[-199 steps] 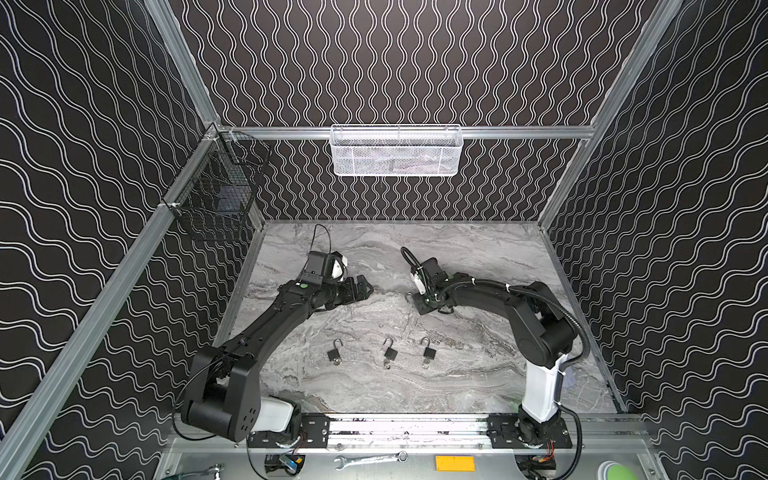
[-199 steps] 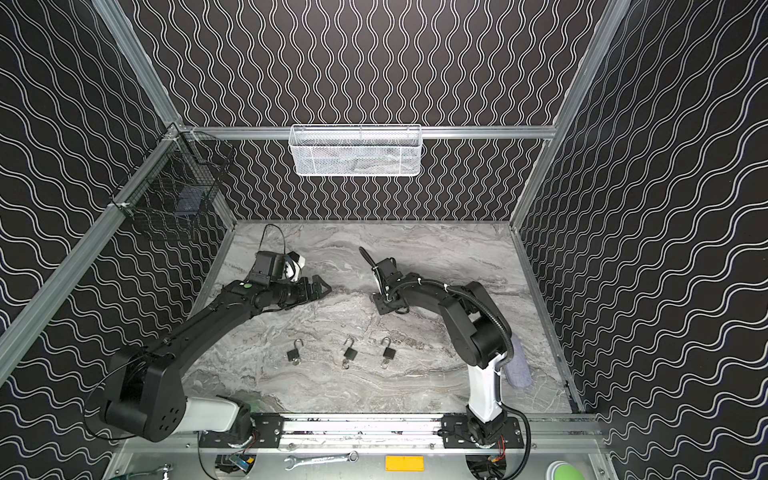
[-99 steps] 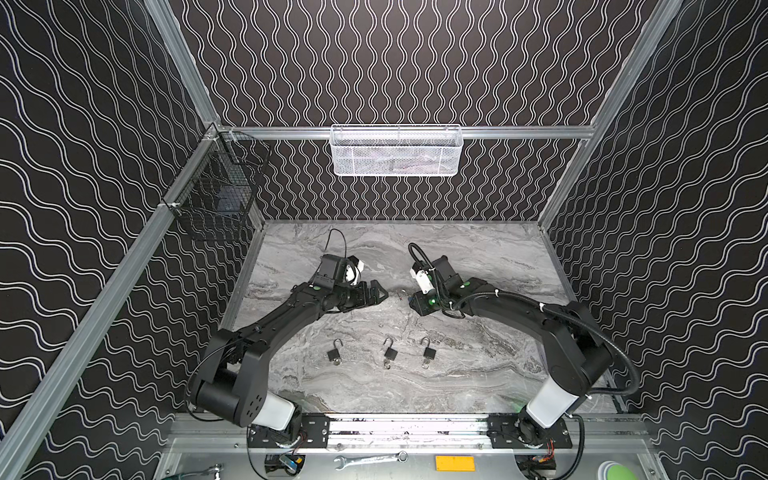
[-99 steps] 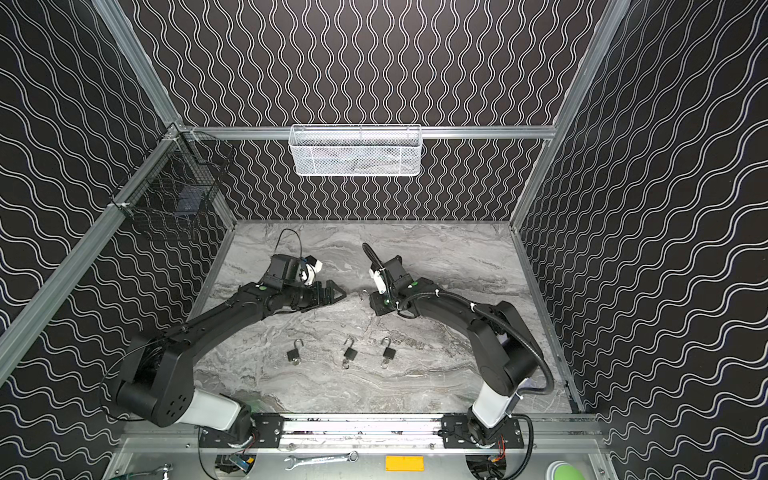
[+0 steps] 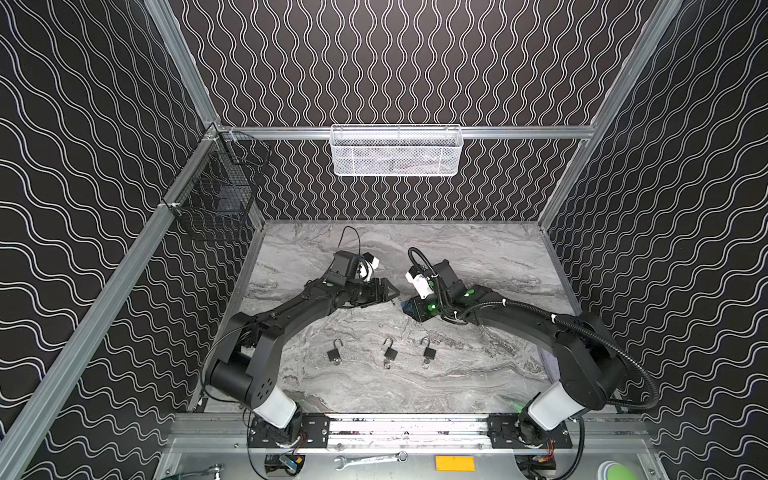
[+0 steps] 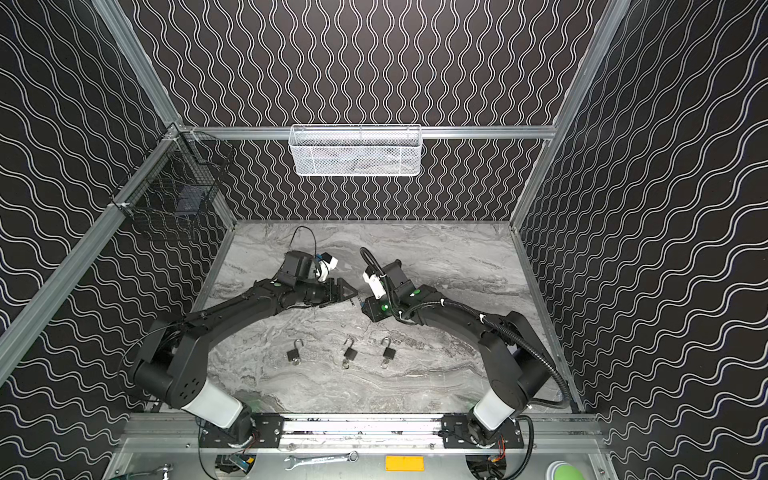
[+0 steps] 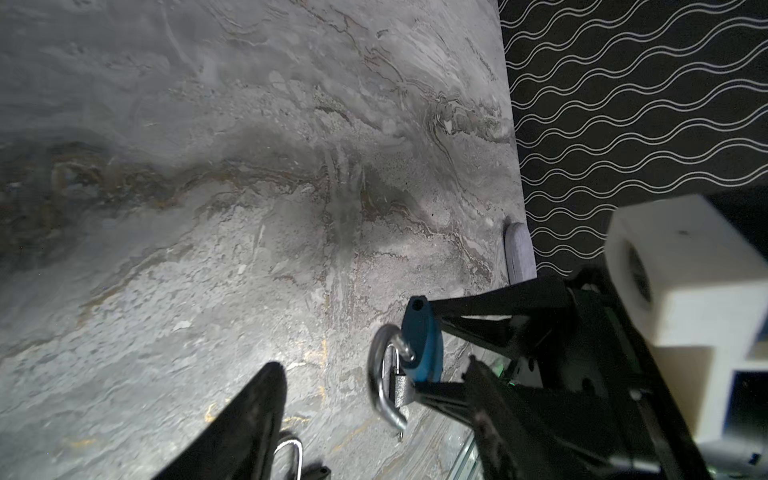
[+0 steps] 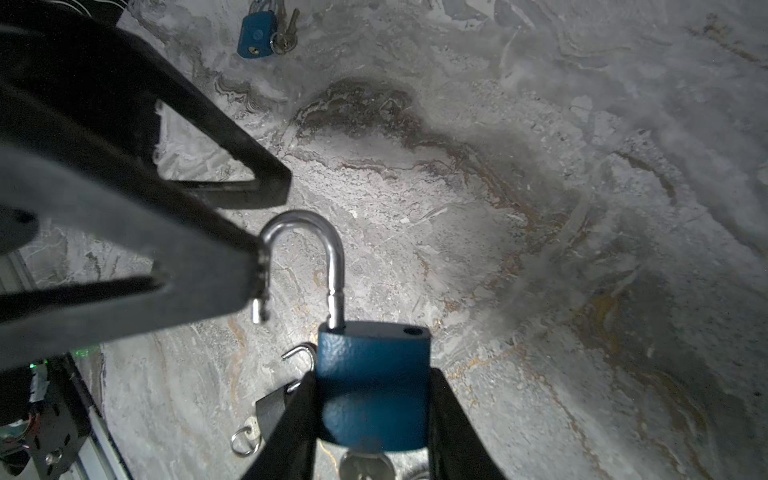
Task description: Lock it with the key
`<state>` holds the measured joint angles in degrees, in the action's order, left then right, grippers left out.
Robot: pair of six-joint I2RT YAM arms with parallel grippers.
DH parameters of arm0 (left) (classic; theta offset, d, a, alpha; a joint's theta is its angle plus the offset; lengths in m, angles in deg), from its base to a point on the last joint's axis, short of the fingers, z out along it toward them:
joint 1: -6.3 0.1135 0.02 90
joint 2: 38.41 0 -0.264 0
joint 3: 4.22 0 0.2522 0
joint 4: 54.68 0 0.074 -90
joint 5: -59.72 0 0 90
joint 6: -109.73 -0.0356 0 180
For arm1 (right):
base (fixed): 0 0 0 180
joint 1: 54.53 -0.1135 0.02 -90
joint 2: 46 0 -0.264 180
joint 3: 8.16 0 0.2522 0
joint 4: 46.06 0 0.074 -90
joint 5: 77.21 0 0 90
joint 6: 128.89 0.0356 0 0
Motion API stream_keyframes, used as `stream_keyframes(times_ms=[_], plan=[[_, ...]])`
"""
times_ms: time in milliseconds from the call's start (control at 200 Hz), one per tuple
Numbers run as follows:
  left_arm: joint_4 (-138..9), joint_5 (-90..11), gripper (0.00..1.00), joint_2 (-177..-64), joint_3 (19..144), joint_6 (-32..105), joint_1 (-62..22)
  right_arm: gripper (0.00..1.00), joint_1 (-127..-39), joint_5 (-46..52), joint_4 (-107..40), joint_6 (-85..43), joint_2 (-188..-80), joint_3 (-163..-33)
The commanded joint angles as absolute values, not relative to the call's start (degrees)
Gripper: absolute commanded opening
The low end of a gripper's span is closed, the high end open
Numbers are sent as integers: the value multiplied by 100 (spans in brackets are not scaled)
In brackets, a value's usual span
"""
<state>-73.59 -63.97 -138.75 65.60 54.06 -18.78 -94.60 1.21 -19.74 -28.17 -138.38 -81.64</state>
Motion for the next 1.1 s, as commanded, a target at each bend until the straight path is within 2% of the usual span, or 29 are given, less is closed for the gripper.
stream_keyframes(times_ms=[0,340,676,1096], plan=[[-7076,-6492,62,-13958,6648,5463,-1919,9,-9487,11,-2265,-2728,-13749,-8163],[-6980,-6586,39,-14057,6755,5557,-1923,8,-9501,39,-2158,-2791,-13761,-8206],[-7109,-6595,24,-14045,6817,5490,-1928,8,-9522,39,-2140,-2816,-13767,-8189],[-7467,-6537,21,-13983,6781,5343,-1926,7,-9521,87,-2189,-2786,-13758,-8194]])
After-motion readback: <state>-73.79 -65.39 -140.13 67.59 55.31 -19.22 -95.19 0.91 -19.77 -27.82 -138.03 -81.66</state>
